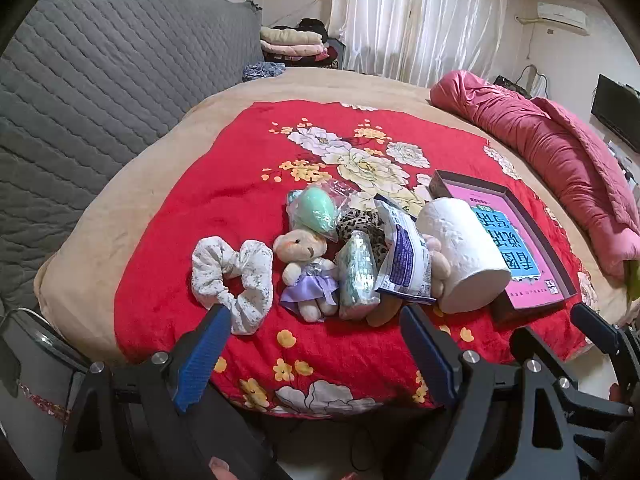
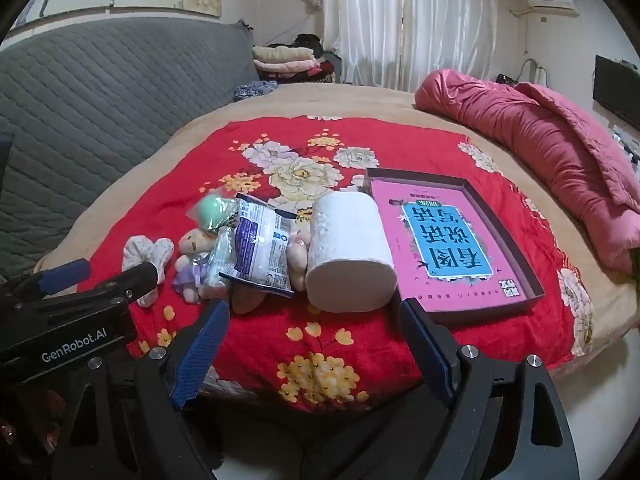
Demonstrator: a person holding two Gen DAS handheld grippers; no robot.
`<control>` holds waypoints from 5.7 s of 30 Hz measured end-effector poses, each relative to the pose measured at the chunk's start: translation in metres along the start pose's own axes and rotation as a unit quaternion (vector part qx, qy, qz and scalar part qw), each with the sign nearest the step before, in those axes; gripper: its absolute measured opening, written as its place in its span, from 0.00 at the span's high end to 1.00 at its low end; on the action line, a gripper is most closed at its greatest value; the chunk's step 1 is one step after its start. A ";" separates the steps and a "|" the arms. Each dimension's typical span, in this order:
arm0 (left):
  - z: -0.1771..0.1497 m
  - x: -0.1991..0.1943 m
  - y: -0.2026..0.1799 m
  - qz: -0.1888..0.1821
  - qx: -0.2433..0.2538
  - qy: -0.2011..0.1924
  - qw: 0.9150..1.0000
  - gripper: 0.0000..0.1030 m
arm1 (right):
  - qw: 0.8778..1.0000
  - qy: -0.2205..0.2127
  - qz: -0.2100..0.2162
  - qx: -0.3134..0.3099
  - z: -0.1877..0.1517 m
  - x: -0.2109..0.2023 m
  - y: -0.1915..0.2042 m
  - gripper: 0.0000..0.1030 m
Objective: Organize soft objects
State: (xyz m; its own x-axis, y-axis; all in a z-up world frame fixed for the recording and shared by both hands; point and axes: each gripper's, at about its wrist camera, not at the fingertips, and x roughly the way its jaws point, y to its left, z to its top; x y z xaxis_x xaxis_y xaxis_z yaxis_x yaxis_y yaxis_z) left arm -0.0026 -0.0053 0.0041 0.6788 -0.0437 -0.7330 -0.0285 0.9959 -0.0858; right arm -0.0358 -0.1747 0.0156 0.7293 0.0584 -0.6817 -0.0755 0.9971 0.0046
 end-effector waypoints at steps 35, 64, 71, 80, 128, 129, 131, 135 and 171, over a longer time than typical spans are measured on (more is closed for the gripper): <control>0.000 0.003 -0.001 0.000 0.001 0.004 1.000 0.17 | 1.000 0.008 0.002 0.003 -0.003 0.004 -0.003 0.16; 0.006 0.059 0.083 -0.006 -0.120 0.057 0.991 0.16 | 0.999 0.022 0.005 -0.029 -0.005 0.024 0.011 0.16; 0.013 0.087 0.083 0.011 -0.109 0.070 0.991 0.16 | 0.999 0.019 0.007 -0.028 0.008 0.041 0.013 0.16; 0.015 0.121 0.089 0.039 -0.113 0.090 0.989 0.16 | 0.999 0.028 0.027 -0.030 0.037 0.085 0.023 0.15; 0.034 0.104 0.089 -0.051 -0.099 -0.054 0.992 0.86 | 0.993 -0.071 0.092 -0.024 0.073 0.088 0.001 0.63; 0.034 0.101 0.086 -0.049 -0.094 -0.055 0.993 0.86 | 0.993 -0.074 0.090 -0.024 0.072 0.087 -0.001 0.63; 0.034 0.096 0.081 -0.048 -0.085 -0.058 0.994 0.86 | 0.993 -0.082 0.082 -0.025 0.072 0.083 -0.008 0.63; 0.033 0.085 0.066 -0.048 -0.068 -0.058 0.995 0.86 | 0.993 -0.099 0.058 -0.002 0.073 0.072 -0.034 0.63; 0.058 0.083 -0.232 -0.219 0.126 0.020 0.967 0.85 | 0.974 -0.108 -0.113 0.163 0.023 0.078 -0.236 0.63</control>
State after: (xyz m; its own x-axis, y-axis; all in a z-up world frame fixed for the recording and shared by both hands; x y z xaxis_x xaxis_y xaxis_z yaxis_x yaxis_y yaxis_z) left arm 0.1029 -0.2354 0.0019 0.5556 -0.4638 -0.6900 0.4386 0.8686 -0.2307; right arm 0.0550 -0.4040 -0.0220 0.8313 -0.1915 -0.5218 0.2983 0.9458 0.1282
